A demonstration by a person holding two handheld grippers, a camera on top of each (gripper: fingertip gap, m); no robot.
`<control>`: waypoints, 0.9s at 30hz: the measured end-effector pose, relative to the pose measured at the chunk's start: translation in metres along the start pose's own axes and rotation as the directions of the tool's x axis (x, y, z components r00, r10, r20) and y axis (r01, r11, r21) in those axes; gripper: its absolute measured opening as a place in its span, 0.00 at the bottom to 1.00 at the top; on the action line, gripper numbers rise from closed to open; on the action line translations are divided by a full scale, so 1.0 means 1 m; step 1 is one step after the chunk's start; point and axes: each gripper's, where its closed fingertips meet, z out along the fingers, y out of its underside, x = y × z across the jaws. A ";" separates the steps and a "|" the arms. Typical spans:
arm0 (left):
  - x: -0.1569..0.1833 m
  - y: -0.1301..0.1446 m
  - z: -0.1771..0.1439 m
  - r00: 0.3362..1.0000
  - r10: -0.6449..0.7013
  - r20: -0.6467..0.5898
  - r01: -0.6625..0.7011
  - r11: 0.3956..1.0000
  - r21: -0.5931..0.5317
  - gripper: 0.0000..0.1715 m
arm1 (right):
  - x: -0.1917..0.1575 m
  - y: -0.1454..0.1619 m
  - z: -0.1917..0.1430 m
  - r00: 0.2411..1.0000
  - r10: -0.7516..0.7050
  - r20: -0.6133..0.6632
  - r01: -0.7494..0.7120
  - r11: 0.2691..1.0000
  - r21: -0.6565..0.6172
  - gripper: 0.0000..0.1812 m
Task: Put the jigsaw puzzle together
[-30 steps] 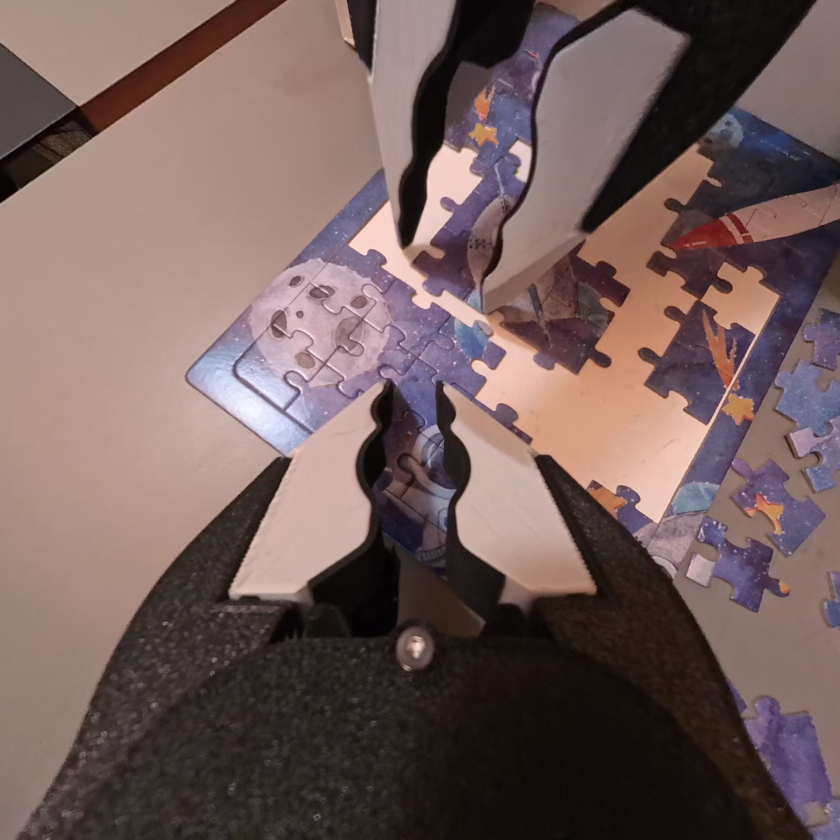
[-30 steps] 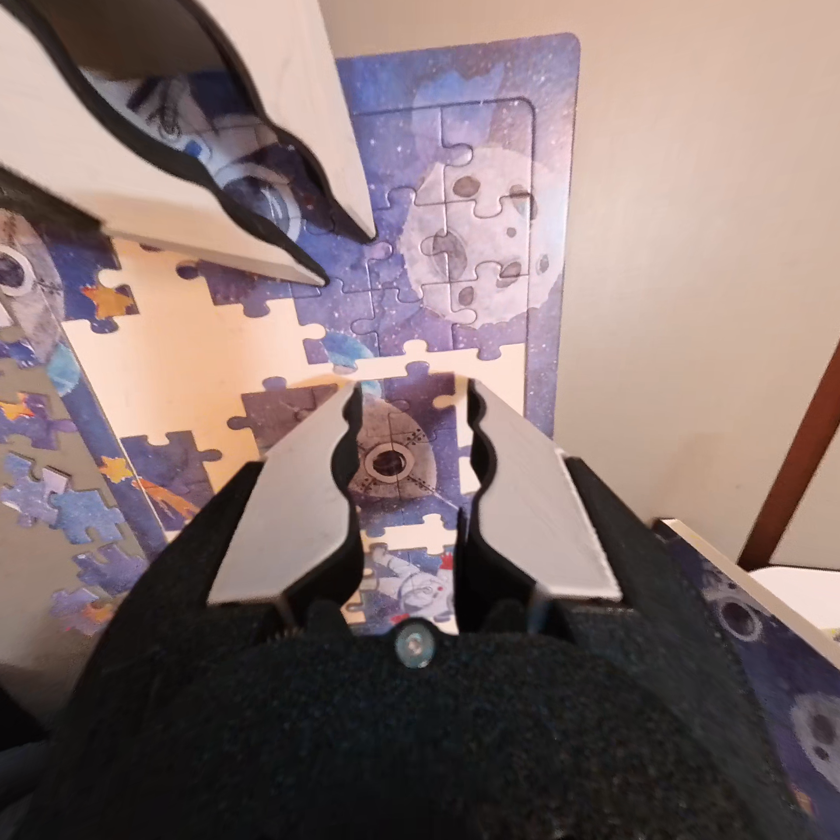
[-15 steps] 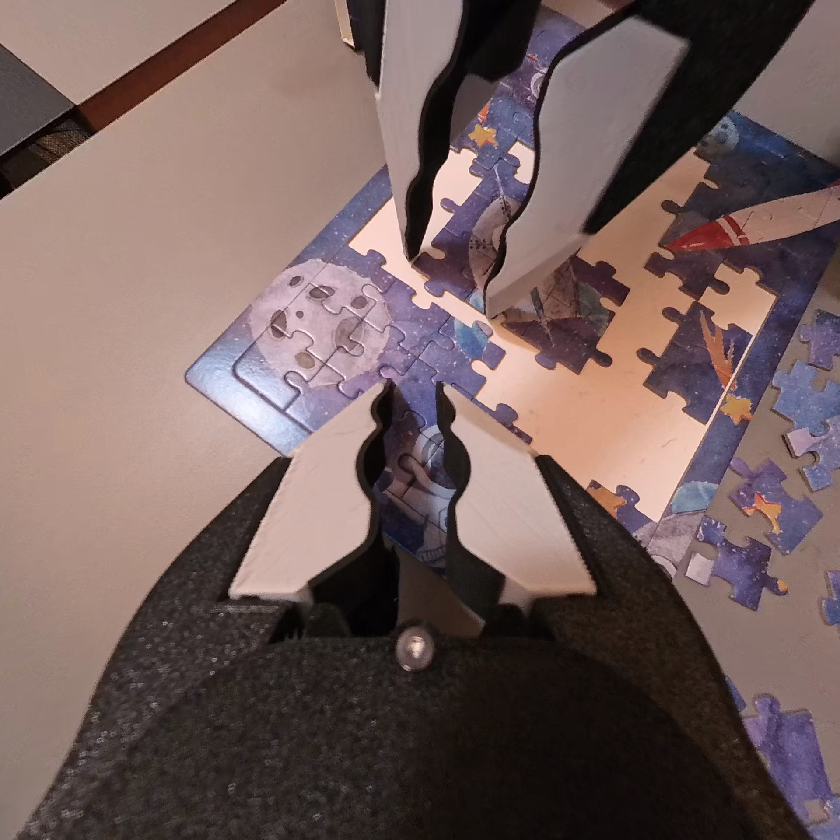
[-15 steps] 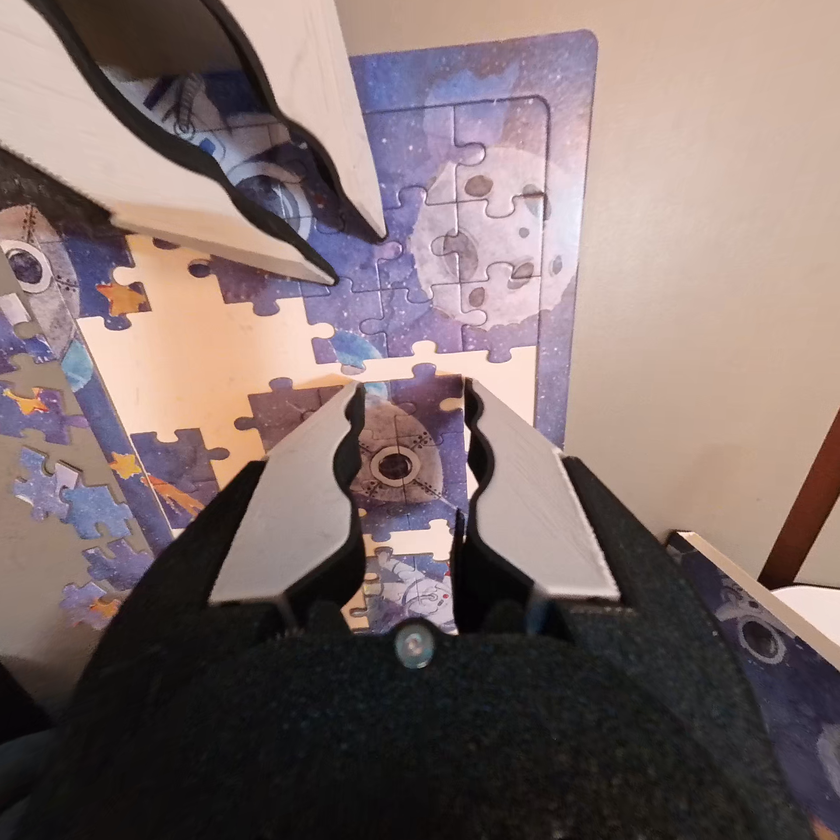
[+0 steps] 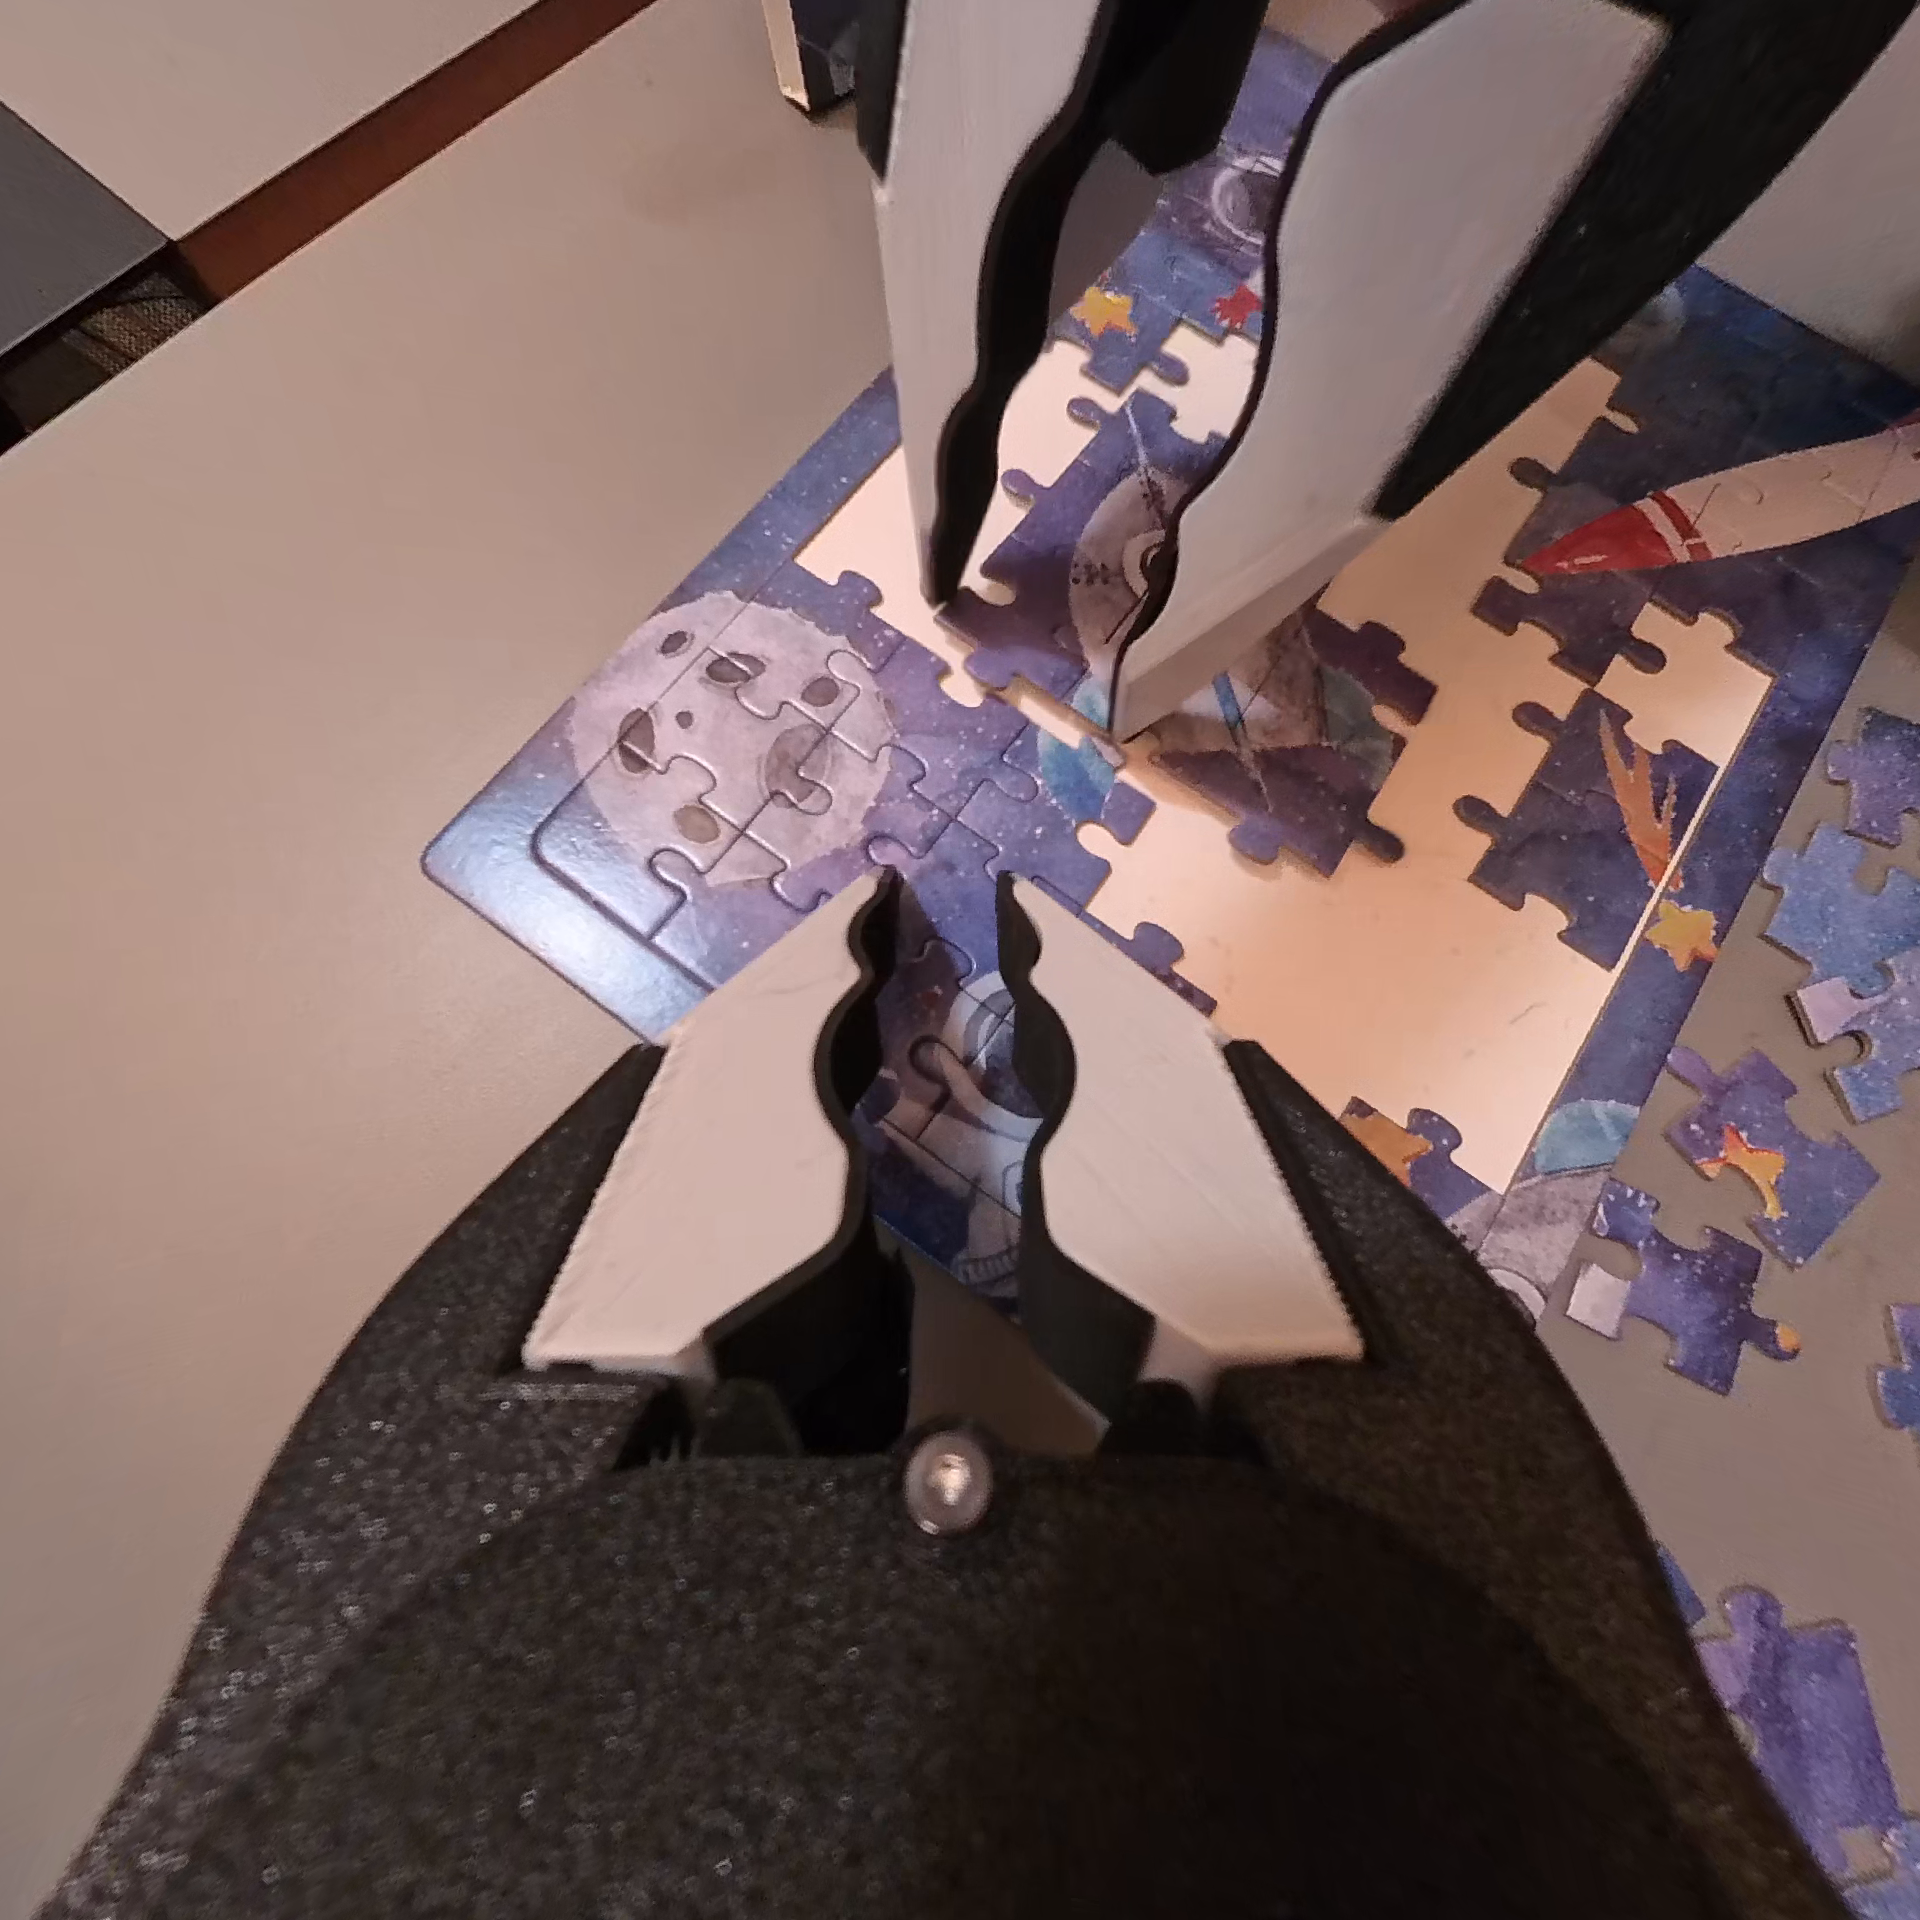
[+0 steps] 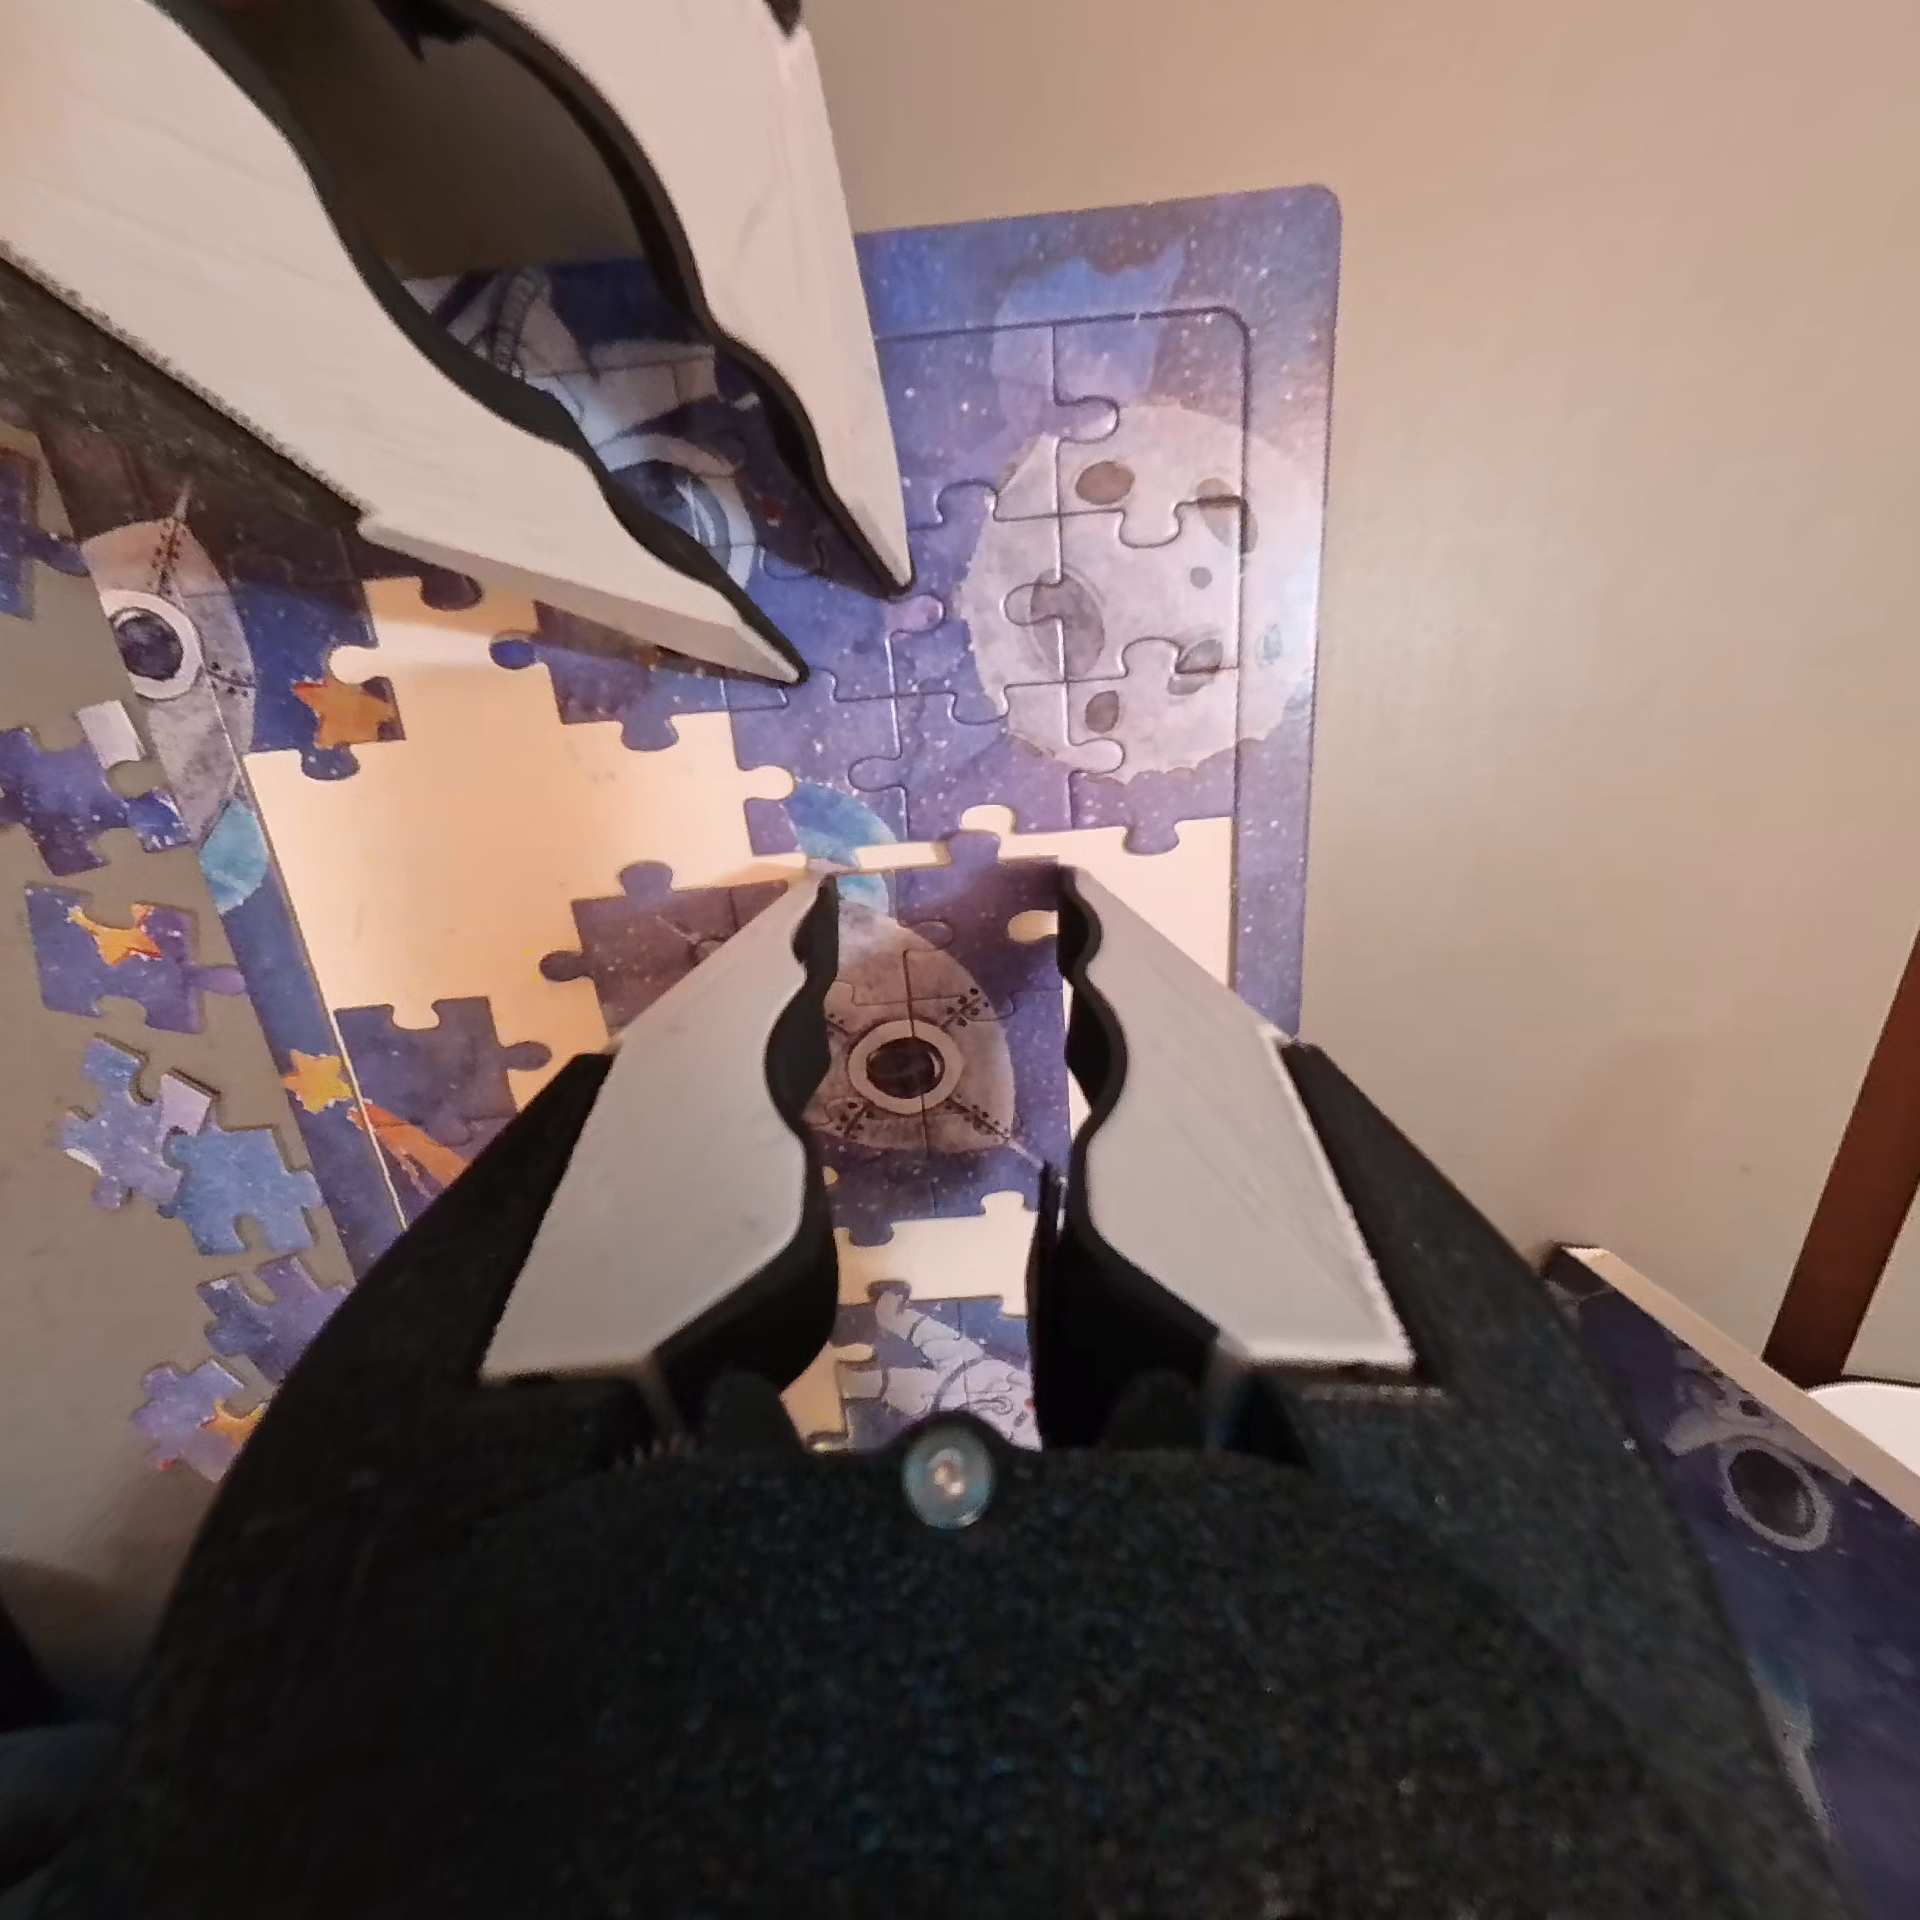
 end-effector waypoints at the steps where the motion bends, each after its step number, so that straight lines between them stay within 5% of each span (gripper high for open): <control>1: 0.000 0.000 0.000 1.000 0.000 0.000 0.000 1.000 0.000 0.11 | 0.000 -0.001 0.000 1.000 -0.002 0.000 0.002 1.000 -0.001 0.23; 16: -0.001 0.002 -0.001 1.000 0.000 -0.001 0.000 1.000 0.000 0.11 | 0.005 -0.004 -0.002 1.000 -0.011 -0.003 0.011 1.000 -0.007 0.27; 23: -0.001 0.002 -0.001 1.000 -0.002 -0.001 0.002 1.000 0.001 0.11 | 0.007 -0.007 -0.004 0.999 0.011 -0.045 -0.009 0.999 0.052 0.00; 27: -0.001 0.001 -0.001 1.000 -0.002 -0.001 0.002 1.000 0.000 0.11 | 0.000 -0.002 0.003 1.000 0.026 -0.012 -0.025 0.999 0.041 0.00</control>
